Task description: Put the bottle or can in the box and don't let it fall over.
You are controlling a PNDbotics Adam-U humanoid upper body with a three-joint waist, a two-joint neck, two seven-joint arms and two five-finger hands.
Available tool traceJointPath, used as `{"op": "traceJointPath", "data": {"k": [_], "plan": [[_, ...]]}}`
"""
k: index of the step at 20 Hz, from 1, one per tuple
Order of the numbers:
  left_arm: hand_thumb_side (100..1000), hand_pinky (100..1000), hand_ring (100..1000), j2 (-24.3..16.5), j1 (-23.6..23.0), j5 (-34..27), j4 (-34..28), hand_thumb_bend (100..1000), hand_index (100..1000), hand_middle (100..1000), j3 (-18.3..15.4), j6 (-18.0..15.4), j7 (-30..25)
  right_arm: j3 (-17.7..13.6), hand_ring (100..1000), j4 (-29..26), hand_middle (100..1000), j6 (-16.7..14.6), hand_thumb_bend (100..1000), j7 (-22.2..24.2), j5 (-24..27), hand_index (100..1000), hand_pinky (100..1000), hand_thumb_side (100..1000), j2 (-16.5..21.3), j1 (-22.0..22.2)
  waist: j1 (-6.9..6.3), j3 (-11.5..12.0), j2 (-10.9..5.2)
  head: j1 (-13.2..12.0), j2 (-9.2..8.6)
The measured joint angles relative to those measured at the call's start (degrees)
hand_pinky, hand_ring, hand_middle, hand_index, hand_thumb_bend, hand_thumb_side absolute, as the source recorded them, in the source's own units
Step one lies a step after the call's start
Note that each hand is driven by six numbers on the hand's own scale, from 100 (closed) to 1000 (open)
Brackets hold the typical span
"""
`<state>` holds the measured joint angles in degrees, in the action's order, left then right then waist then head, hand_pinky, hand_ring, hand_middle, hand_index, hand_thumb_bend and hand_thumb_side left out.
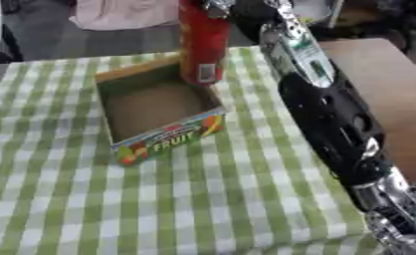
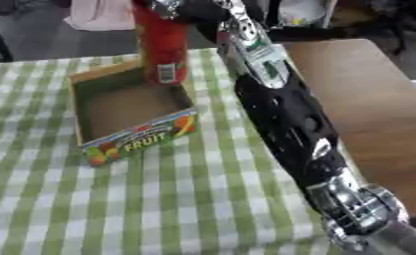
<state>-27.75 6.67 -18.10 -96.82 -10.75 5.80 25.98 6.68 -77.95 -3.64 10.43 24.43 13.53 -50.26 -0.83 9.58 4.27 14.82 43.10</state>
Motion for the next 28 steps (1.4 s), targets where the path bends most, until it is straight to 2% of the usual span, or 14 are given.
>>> {"op": "traceJointPath", "data": {"k": [7, 18, 25, 28], "plan": [[614, 763, 778, 0.04, 0.53, -0.04, -0.02, 659, 746, 711, 0.29, 0.09, -0.19, -0.66, 480, 4.39, 554, -1.07, 416, -1.76, -2.28, 517, 297, 100, -3.91, -2.18, 0.07, 0.52, 0.51, 0.52, -0.56], [613, 763, 778, 0.54, 1.23, -0.27, -0.09, 658, 746, 710, 0.34, 0.08, -0.40, -1.38, 484, 11.00, 559, -2.86, 426, -3.31, -3.97, 518, 310, 100, -7.51, -2.36, -0.11, 1.10, 1.77, 1.05, -1.93], [612, 764, 777, 0.99, 1.44, -0.34, -0.21, 656, 745, 710, 0.35, 0.06, -0.44, -1.36, 557, 14.92, 635, -3.15, 455, -3.08, -5.80, 558, 442, 100, -7.96, -2.38, -0.10, 1.16, 2.10, 1.17, -2.24], [612, 764, 777, 0.99, 1.45, -0.36, -0.30, 656, 745, 710, 0.35, 0.03, -0.48, -1.36, 617, 16.17, 699, -3.15, 504, -2.66, -6.88, 584, 496, 100, -7.97, -2.38, -0.09, 1.16, 2.11, 1.17, -2.44]]}}
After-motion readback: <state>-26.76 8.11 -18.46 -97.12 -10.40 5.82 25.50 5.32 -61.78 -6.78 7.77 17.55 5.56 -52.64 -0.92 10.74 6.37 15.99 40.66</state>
